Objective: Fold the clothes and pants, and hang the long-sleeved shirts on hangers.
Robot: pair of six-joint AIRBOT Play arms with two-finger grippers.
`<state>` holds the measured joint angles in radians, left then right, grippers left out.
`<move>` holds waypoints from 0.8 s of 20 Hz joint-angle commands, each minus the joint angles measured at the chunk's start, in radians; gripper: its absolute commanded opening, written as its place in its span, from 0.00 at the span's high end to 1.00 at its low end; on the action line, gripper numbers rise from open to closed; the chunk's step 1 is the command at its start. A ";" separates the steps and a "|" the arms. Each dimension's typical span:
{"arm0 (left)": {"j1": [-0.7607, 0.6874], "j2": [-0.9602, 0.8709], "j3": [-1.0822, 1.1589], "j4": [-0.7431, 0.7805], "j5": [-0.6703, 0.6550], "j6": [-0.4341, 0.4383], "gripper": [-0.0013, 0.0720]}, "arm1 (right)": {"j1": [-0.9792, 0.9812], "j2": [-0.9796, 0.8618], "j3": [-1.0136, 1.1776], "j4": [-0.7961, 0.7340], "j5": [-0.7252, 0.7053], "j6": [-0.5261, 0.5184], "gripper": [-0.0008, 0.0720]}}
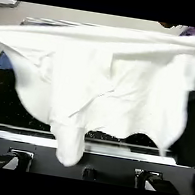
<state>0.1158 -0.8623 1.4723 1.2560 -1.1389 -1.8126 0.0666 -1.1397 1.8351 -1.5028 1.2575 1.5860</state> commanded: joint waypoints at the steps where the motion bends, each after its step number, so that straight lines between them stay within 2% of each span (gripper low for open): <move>1: 0.001 -0.296 -0.016 0.004 -0.008 0.066 0.96 | -0.001 -0.316 0.001 0.165 -0.013 0.000 0.95; 6: -0.007 -0.688 -0.016 0.001 0.139 0.069 0.96 | -0.001 -0.697 0.001 0.310 -0.137 0.026 0.95; 10: -0.027 -0.797 -0.014 0.001 0.221 0.066 0.96 | -0.001 -0.795 0.001 0.367 -0.275 0.057 0.95; 11: -0.030 -0.803 -0.014 0.001 0.223 0.066 0.95 | -0.001 -0.799 0.001 0.369 -0.290 0.072 0.90; 12: -0.030 -0.803 -0.014 0.001 0.223 0.066 0.85 | -0.001 -0.798 0.001 0.370 -0.294 0.082 0.85; 13: -0.030 -0.799 -0.013 0.001 0.219 0.066 0.65 | -0.001 -0.795 0.002 0.377 -0.287 0.090 0.76; 14: -0.027 -0.795 -0.004 0.002 0.202 0.066 0.41 | -0.001 -0.789 0.002 0.382 -0.269 0.091 0.70; 15: -0.019 -0.789 0.015 0.002 0.175 0.066 0.21 | -0.002 -0.777 0.002 0.385 -0.238 0.098 0.66; 16: -0.007 -0.779 0.039 0.002 0.140 0.067 0.19 | -0.009 -0.760 0.005 0.385 -0.202 0.103 0.55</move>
<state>0.0952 -1.6394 1.4784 1.2629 -0.9508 -1.7470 0.0635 -1.9102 1.8370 -1.1427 1.0126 1.6630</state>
